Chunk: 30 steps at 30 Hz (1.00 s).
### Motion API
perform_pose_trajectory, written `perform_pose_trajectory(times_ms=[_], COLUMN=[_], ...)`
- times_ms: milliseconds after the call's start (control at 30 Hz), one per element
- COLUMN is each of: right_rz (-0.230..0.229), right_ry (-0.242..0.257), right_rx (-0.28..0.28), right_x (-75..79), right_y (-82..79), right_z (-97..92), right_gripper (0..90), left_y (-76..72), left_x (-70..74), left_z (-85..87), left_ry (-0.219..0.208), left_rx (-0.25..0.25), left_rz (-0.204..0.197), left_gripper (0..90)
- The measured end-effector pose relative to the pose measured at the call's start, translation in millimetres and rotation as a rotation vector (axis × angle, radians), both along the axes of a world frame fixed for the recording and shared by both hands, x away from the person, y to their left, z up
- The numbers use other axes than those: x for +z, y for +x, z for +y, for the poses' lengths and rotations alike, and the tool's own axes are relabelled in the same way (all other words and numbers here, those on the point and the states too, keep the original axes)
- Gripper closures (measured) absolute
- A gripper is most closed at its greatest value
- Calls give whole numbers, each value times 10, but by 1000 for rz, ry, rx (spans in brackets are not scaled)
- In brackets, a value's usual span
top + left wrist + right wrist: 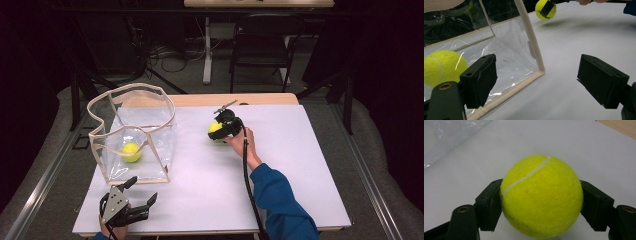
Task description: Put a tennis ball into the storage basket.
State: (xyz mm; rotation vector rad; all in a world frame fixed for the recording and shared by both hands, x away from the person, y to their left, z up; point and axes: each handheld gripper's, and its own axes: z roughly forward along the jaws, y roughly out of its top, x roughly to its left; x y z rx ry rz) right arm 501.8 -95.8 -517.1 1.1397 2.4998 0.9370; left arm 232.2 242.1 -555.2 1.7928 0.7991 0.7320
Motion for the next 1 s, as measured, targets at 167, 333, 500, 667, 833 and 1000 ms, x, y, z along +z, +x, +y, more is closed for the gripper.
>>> perform_pose_trajectory(times_ms=[167, 333, 500, 667, 833, 1000], right_rz=[-10, -21, -24, -27, -40, -45], right_ry=[9, 0, 8, -2, -3, -9], right_rx=[9, 25, 34, 39, 47, 52], right_x=[59, 130, 199, 269, 337, 399], right_y=[-38, -84, -134, -177, -203, -235], right_z=[-29, -43, -57, -83, -115, -133], right_gripper=[263, 264, 264, 265, 265, 265], left_y=[6, 15, 8, 12, 15, 12], left_x=[-2, -6, -3, -4, -5, -4], left_z=[1, -6, -2, -10, -22, -15], left_ry=[-1, -5, -3, -5, -1, -3], left_rx=[0, 2, 2, 2, 6, 5], left_rz=[3, 3, 3, 3, 4, 0], left_gripper=[160, 160, 160, 159, 160, 159])
